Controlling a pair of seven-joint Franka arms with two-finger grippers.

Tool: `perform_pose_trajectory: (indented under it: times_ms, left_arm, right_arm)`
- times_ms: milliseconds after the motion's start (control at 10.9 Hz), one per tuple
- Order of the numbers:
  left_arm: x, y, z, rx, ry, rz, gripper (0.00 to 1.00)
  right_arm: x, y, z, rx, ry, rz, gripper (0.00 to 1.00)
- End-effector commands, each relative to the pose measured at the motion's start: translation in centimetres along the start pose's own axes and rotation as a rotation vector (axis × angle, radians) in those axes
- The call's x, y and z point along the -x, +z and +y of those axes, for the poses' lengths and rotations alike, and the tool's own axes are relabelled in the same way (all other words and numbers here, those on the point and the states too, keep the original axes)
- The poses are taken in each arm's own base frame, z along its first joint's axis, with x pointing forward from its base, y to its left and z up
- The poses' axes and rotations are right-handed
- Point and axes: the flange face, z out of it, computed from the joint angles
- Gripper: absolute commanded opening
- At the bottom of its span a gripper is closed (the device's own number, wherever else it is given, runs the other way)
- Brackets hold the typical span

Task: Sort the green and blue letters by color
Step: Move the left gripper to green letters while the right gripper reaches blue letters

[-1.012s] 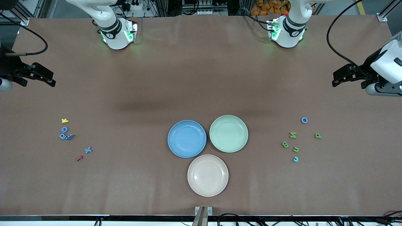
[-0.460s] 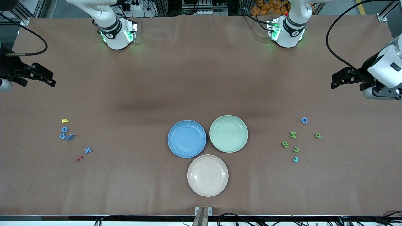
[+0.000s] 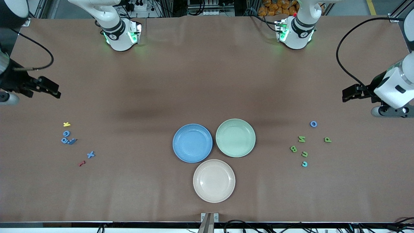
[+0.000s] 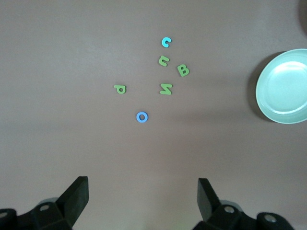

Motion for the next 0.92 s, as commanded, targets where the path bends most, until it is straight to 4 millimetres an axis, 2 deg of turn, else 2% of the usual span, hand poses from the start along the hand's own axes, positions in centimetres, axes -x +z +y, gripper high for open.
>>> perform_pose_trajectory:
  times_ms: [0,184,368,460,552,644,828]
  left_arm:
    - [-2.6,3.1,-1.5,-0.019,-0.031,0.005,1.0]
    - [-4.6,6.3,-3.4,-0.015,-0.058,-0.006,1.0]
    - [-6.0,9.0,-5.8,-0.011,-0.08,-0.01,1.0]
    - [-6.7,10.4,-6.4,-0.009,-0.085,-0.012,1.0]
    - [-7.4,11.7,-6.5,-0.01,-0.085,-0.011,1.0]
    - [-7.9,12.8,-7.3,-0.036,-0.083,-0.011,1.0]
    - [-9.0,15.4,-8.0,-0.045,-0.029,0.002,1.0]
  right_arm:
    - [-1.3,7.1,4.9,0.01,0.08,0.013,1.0]
    - [-2.4,11.0,9.5,0.015,0.157,-0.032,1.0]
    - [-3.4,15.9,13.2,0.022,0.229,-0.076,1.0]
    - [-3.7,18.2,15.8,0.025,0.283,-0.083,1.0]
    - [-3.9,19.7,18.7,0.022,0.334,-0.083,1.0]
    - [-4.2,21.1,20.7,0.024,0.362,-0.096,1.0]
    - [-4.8,23.8,23.2,0.026,0.396,-0.116,1.0]
